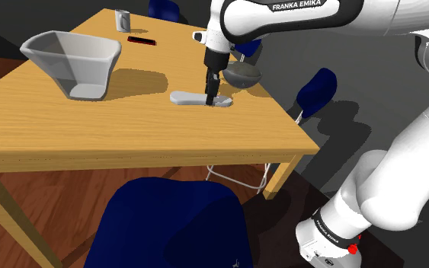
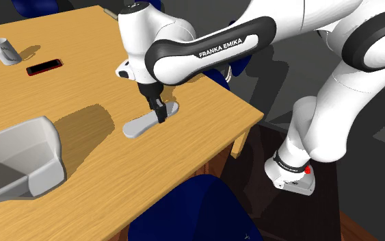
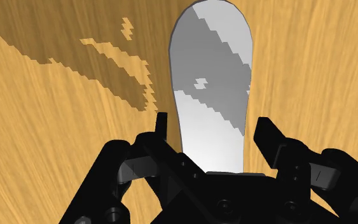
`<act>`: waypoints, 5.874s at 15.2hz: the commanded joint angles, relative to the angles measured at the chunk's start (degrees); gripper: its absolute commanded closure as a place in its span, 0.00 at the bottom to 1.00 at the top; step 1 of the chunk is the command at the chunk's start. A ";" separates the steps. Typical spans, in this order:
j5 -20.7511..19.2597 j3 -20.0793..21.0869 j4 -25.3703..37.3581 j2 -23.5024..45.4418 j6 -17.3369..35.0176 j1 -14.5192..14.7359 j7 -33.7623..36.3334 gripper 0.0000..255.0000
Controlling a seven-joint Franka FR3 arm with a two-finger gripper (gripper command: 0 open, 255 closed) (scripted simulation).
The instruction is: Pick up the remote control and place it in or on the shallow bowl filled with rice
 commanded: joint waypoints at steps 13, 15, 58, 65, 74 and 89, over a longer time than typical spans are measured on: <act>0.04 -0.01 3.37 -0.41 -3.77 0.00 -0.09 1.00; 0.06 0.00 4.81 -0.49 -5.30 0.00 -0.13 1.00; 1.78 -10.64 42.03 11.84 -29.80 -12.95 -23.78 1.00; 2.88 -12.57 45.14 15.62 -29.14 -16.66 -29.04 1.00; 2.18 -12.42 32.61 11.86 -20.34 -16.01 -28.65 1.00; 2.01 -12.37 28.31 10.90 -16.98 -15.86 -28.53 0.00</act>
